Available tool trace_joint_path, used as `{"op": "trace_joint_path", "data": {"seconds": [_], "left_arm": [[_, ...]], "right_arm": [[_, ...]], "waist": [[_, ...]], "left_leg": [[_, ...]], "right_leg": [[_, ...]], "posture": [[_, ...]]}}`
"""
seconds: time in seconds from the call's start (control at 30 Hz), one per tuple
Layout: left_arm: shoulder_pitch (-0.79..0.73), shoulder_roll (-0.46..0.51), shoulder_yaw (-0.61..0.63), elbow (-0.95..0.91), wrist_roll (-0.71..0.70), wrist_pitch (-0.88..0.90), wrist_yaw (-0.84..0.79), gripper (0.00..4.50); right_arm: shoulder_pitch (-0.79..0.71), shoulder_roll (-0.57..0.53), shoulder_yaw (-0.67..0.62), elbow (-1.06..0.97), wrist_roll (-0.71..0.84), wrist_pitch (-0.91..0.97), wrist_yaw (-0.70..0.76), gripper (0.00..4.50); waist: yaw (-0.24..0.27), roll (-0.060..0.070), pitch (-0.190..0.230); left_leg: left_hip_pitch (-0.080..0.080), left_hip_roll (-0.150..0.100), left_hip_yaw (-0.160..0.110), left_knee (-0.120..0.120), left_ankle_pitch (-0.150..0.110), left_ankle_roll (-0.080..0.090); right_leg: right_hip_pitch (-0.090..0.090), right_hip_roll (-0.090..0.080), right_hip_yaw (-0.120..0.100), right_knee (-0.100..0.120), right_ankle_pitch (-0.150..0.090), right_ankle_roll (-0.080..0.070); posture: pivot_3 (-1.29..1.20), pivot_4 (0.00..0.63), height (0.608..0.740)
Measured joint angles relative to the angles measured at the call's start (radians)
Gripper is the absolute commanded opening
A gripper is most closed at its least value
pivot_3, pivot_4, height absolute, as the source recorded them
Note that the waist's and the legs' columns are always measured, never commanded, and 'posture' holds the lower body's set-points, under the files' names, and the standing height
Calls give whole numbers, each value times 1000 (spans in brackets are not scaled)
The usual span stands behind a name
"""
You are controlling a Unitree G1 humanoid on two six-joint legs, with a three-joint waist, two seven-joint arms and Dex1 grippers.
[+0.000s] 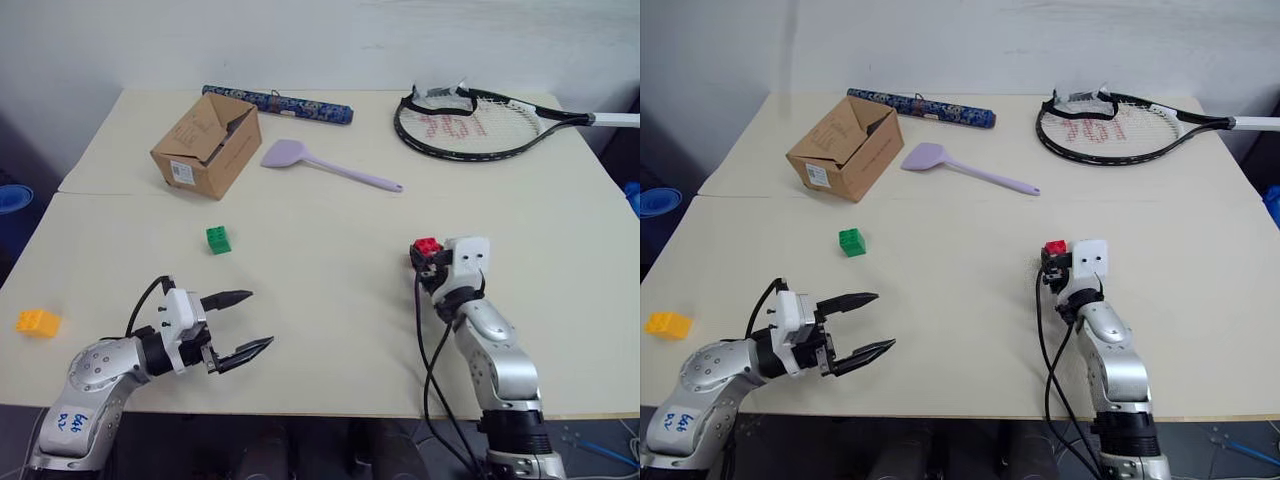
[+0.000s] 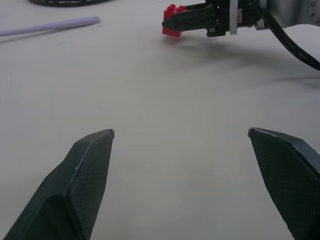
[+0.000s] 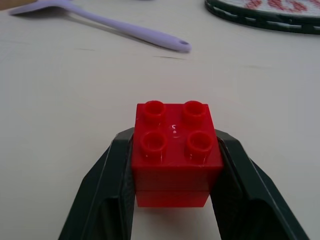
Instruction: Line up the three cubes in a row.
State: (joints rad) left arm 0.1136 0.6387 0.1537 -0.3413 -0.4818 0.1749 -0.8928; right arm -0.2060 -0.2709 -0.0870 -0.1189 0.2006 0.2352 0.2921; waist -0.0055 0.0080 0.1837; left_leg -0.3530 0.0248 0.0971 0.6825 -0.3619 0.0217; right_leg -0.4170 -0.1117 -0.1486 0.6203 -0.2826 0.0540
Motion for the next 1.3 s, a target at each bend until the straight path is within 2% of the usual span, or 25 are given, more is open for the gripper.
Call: {"op": "trace_joint_path", "data": {"seconds": [0.03, 0.1, 0.17, 0.23, 0.33, 0.4, 0.67, 0.9, 1.17, 1.2, 1.3], "left_arm": [[0, 0, 0, 2, 1, -1, 1, 4500], [1, 0, 3, 4, 2, -5, 1, 4500], [5, 3, 3, 9, 2, -12, -10, 4500], [4, 4, 3, 22, 5, -16, -25, 4500], [1, 5, 3, 41, 10, -17, -36, 4500], [-2, 6, 3, 42, 10, -18, -43, 4500], [29, 38, 3, 39, 10, -24, -94, 4500], [56, 38, 21, 39, 17, -46, -90, 4500], [49, 27, 20, 40, 27, -57, -76, 4500], [49, 27, 20, 40, 29, -58, -74, 4500], [79, 27, 54, 44, 30, -70, -58, 4500]], "right_arm": [[0, -29, 1, -1, 11, -32, 51, 1510], [-6, -121, 4, -2, 77, -117, 257, 1510], [-33, -239, 42, 11, 147, -203, 534, 1510], [-79, -318, 87, 56, 164, -273, 739, 1510], [-133, -369, 158, 161, 166, -320, 957, 1510], [-157, -371, 198, 230, 168, -313, 1045, 1510], [-252, -327, 287, 442, 127, -392, 1223, 1510], [-241, -317, 289, 431, 115, -371, 1210, 1510], [-193, -321, 265, 343, 119, -333, 1165, 4243], [-184, -331, 252, 322, 125, -328, 1161, 4469], [-134, -378, 178, 236, 183, -289, 1144, 4469]], "waist": [[0, 0, 0], [0, 0, 0], [-2, 0, 1], [-3, 0, 1], [1, -1, 2], [2, -1, 2], [2, -1, 2], [3, -1, 2], [3, -1, 2], [3, -1, 2], [4, -1, 2]], "left_leg": [[0, 0, 0, 0, 0, 0], [0, 0, 0, 0, 0, 0], [1, 1, 0, 0, 0, 1], [2, 2, 0, 0, 0, 0], [2, 2, 0, 0, 0, 0], [2, 2, 0, 0, 0, 0], [1, 2, -1, 1, 0, 0], [2, 2, -2, 2, 0, -1], [2, 1, -2, 2, 0, -1], [2, 2, -2, 2, 0, -1], [1, 2, -2, 2, 0, -1]], "right_leg": [[0, 0, 0, 0, 0, 0], [0, 0, 0, -1, 0, 0], [1, 1, 0, -1, 0, 0], [2, 2, -1, -1, 0, 0], [2, 2, -2, -1, 0, 0], [3, 1, -2, -1, 0, 0], [3, 1, -3, -2, 0, 0], [3, 0, -4, -2, 0, 0], [3, 0, -4, -1, 0, 0], [3, 0, -4, -1, 0, 0], [3, 0, -4, -2, 0, 0]], "posture": [[0, 150, 740], [0, 150, 740], [0, 150, 740], [0, 150, 740], [0, 150, 740], [0, 150, 740], [0, 150, 740], [0, 150, 740], [0, 150, 740], [0, 150, 740], [0, 150, 740]]}}
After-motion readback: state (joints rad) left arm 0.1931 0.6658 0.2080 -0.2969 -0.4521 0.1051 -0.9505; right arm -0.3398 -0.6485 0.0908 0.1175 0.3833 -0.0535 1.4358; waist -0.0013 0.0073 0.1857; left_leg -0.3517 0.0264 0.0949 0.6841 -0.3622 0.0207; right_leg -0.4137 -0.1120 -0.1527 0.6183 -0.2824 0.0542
